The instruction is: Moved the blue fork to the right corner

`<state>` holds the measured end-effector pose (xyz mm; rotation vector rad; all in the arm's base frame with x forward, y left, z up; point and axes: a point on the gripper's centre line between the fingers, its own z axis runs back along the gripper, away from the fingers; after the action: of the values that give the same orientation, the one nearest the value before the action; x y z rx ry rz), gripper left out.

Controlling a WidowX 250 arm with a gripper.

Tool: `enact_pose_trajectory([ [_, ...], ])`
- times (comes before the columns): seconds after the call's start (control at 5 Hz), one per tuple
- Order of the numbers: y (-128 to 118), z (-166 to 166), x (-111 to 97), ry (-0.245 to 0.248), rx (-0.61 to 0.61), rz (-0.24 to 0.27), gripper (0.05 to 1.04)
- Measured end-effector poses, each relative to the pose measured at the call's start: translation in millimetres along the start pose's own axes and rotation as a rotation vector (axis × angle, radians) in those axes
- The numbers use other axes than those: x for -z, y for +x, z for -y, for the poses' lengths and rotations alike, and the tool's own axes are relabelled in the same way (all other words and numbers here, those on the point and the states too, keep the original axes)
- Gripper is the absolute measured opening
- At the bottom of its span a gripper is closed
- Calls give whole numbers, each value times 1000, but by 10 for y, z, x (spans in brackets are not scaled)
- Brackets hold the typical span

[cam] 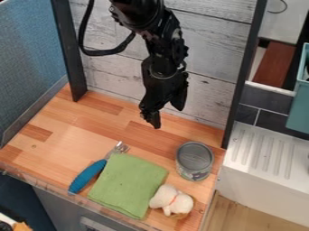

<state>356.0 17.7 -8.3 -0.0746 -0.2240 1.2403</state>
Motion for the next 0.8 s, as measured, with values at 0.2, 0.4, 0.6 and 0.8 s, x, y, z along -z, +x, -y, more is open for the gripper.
enact_pose_trajectory([
  [0.2, -44, -67, 101, 30, -11, -16, 999],
  [0.4, 52, -207, 94, 24, -170, -25, 999],
  [0.6, 167, -302, -5, 15, -297, 9, 999],
  [0.8, 316, -484, -109, 5, -540, 78, 999],
])
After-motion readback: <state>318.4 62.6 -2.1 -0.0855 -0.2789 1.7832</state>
